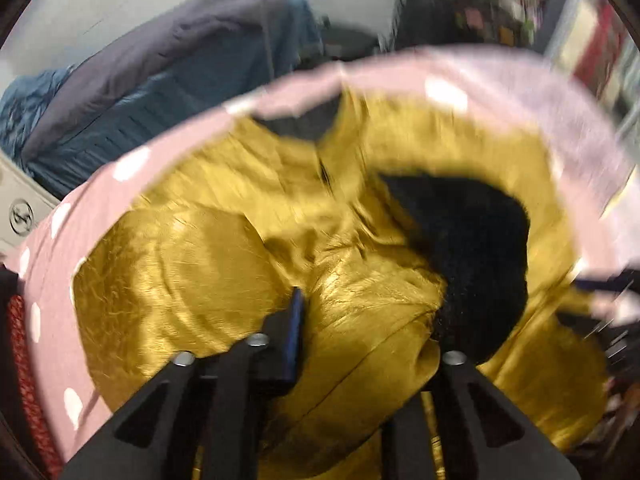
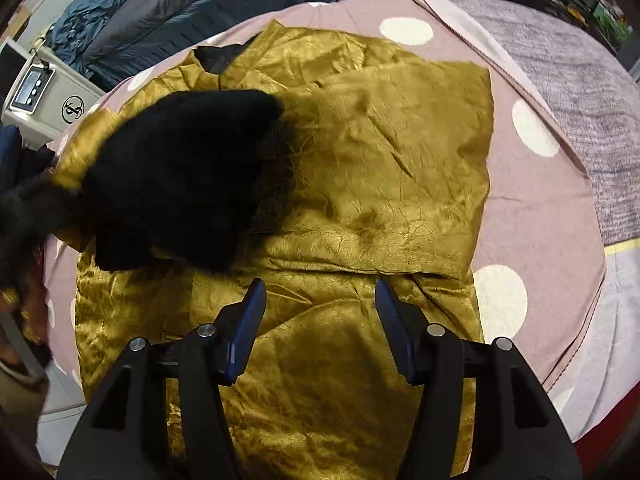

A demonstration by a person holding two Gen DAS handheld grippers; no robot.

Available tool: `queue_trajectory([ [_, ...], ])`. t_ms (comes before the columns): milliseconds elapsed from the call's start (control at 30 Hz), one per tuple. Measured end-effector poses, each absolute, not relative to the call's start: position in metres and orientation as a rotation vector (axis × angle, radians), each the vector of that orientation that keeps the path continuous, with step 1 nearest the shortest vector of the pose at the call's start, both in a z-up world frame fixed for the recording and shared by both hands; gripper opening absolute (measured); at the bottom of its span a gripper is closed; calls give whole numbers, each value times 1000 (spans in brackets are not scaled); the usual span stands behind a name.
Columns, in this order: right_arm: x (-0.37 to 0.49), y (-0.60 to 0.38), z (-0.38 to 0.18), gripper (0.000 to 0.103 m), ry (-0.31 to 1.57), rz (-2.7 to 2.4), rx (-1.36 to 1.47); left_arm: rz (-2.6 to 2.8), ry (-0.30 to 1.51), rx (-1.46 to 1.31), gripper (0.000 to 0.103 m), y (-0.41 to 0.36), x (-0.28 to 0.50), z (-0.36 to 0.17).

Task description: Fold large clothes

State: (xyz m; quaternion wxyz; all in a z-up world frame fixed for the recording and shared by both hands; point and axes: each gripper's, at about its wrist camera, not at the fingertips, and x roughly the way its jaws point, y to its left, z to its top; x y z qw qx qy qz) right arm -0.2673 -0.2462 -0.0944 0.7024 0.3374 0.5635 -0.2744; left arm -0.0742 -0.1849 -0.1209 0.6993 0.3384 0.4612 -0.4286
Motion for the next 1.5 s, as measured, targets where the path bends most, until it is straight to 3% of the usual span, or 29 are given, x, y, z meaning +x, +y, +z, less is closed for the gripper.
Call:
queue_trajectory([
  [67, -272, -252, -99, 59, 1254, -619, 797, -916, 1001, 816, 45, -183, -84, -136],
  [133, -279, -258, -101, 68, 1232, -629, 841, -905, 992, 820, 61, -180, -78, -136],
  [267, -279, -266, -100, 69, 1216, -626, 862, -912, 984, 782, 91, -167, -77, -117],
  [367, -273, -273, -97, 69, 1192, -615, 882, -948, 992, 743, 97, -153, -77, -106],
  [633, -249, -288, -90, 69, 1130, -572, 941, -965, 1015, 607, 97, -103, -90, -70],
  [933, -239, -291, -99, 70, 1074, -543, 1090, -869, 1210, 422, 97, -32, -85, -87],
  [1100, -233, -291, -105, 70, 1064, -524, 1108, -706, 1322, 272, 97, 27, -53, -105],
  [1267, -209, -283, -111, 70, 1044, -432, 1121, -570, 1323, 96, 97, 71, -6, -100],
  [1333, -198, -276, -118, 52, 1062, -383, 1111, -533, 1314, 29, 97, 81, 18, -97],
  [1367, -194, -273, -119, 32, 1079, -387, 1098, -508, 1310, -1, 97, 85, 30, -95],
  [1400, -191, -271, -114, 25, 1078, -404, 1052, -489, 1303, -28, 96, 87, 40, -92],
  [1500, -187, -265, -81, 19, 1047, -500, 799, -471, 1271, -73, 96, 87, 60, -84],
])
